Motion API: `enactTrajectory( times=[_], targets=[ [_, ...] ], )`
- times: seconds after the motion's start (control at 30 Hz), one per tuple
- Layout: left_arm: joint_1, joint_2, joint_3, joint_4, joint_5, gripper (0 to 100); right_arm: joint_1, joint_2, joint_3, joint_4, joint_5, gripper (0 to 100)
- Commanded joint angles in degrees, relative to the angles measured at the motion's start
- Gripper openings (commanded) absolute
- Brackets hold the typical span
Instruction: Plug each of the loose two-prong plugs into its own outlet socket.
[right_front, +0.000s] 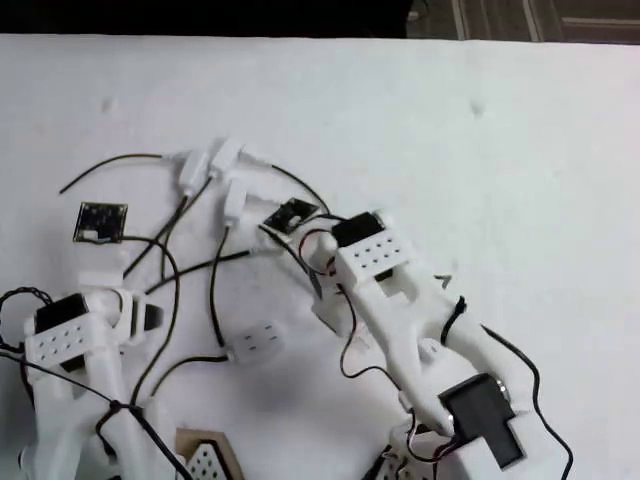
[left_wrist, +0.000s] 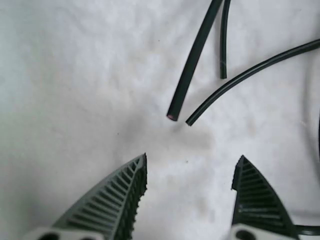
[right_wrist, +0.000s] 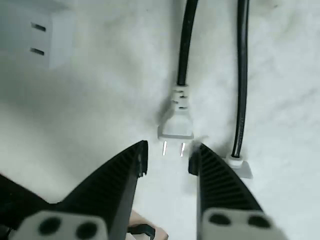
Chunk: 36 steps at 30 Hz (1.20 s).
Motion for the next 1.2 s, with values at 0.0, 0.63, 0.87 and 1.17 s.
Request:
enactTrajectory(
  times=[0.0, 0.63, 0.87, 1.17],
  targets=[
    [0.2, -1.2, 0.1, -1.0, 0.2, 28, -0.4, 0.2, -2.3, 0.8, 0.4, 10.5],
    [0.2, -1.2, 0.1, -1.0, 0.2, 28, 3.7, 0.4, 5.6, -9.0, 0.6, 10.5],
    [0.1, -1.2, 0.1, -1.0, 0.2, 28, 3.8, 8.2, 5.4, -12.4, 0.6, 10.5],
    [0.1, -1.2, 0.1, -1.0, 0.2, 28, 3.8, 12.3, 5.2, -15.1, 0.4, 10.1]
  ],
)
